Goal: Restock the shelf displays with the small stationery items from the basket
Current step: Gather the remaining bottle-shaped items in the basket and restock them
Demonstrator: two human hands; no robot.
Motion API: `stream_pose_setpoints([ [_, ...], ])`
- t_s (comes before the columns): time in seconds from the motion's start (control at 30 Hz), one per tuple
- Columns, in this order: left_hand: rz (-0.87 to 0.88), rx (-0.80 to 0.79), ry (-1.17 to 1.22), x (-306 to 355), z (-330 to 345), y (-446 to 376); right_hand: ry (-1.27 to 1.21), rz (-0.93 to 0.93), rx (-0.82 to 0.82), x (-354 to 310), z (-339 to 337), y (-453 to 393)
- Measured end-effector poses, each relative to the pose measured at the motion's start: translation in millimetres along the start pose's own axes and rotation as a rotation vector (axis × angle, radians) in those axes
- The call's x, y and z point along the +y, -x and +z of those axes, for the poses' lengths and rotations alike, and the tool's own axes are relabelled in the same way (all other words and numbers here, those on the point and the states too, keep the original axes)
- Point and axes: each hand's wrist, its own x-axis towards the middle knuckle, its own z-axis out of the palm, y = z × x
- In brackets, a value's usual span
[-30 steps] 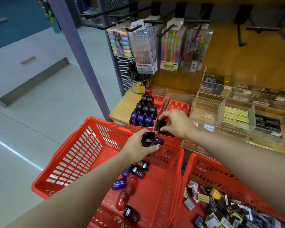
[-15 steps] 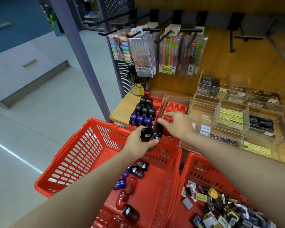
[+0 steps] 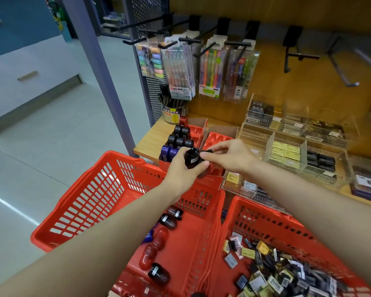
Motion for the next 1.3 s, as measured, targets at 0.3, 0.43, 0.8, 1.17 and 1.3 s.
stream_pose_setpoints([
  [0.3, -0.116, -0.121, -0.284, -28, -29, 1, 0.399, -0.158, 0.064, 21, 2, -22],
  [0.43, -0.183, -0.183, -0.273, -32, -31, -1, 0.514, -0.177, 0.041, 26, 14, -23],
  [0.8, -0.069, -0.153, -0.273, -30, -28, 2, 0.632, -0.317, 0.008, 19, 6, -17],
  [1.17, 0.077, -0.14, -0.397, 6, 11, 6, 0.294, -0.34, 0.005, -6, -13, 17],
  [1.3, 0.119, -0.171, -0.443, 8, 17, 3, 0.346, -0.339, -0.005, -2, -16, 17],
])
